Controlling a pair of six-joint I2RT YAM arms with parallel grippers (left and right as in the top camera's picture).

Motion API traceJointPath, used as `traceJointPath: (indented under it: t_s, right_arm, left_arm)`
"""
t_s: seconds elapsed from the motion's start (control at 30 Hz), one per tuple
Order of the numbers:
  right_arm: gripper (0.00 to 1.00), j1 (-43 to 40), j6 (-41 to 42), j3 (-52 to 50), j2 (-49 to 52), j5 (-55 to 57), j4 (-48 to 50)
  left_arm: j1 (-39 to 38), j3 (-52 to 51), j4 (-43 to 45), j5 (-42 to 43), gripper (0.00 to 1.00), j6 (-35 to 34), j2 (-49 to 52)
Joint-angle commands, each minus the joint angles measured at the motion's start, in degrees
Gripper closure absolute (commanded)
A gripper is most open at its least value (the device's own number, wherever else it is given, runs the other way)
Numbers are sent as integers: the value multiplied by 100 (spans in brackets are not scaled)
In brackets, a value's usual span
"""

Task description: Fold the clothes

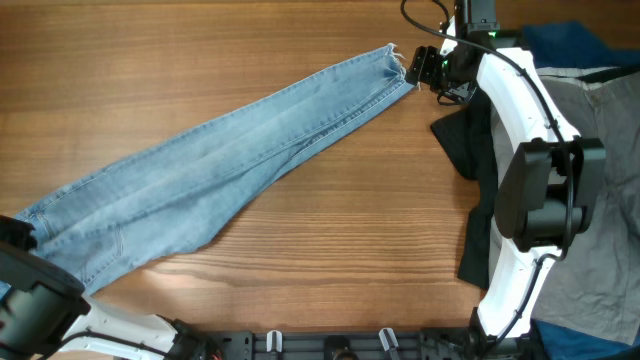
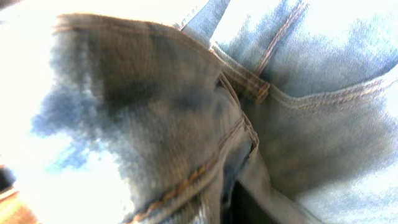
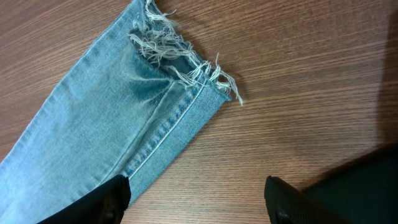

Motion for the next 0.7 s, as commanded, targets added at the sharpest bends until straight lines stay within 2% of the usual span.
traceJointPath:
  t_s: [0.0,0.03,0.13,0.27,0.4,0.43,0.5,0.57,0.6,0.63,0.67]
  right_arm:
    - [26,-9,-74,-31,55,101,-31]
    - [26,-9,-74,-31,55,101,-44]
    - [26,-13,-83,-31,55,101,-103]
    - [25,-13,-249,-31,55,125,-160]
    - [24,-13,-372,-31,55,122,-157]
    - [23,-13,-369,-31,55,120,-142]
    - [23,-13,-354,-31,55,120,-59]
    - [24,-13,-116,-31,55,114,136]
    - [32,-13,83,-31,55,72,267]
    - [41,2,236,-31,57,50,389]
    - [43,24,332,-31,66,13,492]
  left_arm:
    - [48,-28,704,-245,27,-136,109]
    - [48,-28,785,-247,14,-136,109]
    - [46,79,774,-168,1,-118,98]
    - [46,621,407,107,0,-116,-142]
    - [46,914,525,291,1,-114,-684]
    - [46,920,560,474,5,-114,-846]
    - [39,918,494,1255,23,-81,-953]
    - [4,817,345,1888,67,-72,-925]
    - [-24,669,321,2024,79,-72,-920]
    - [-72,415,326,2052,95,-68,-920]
    - [-98,192,343,2055,96,-20,-920]
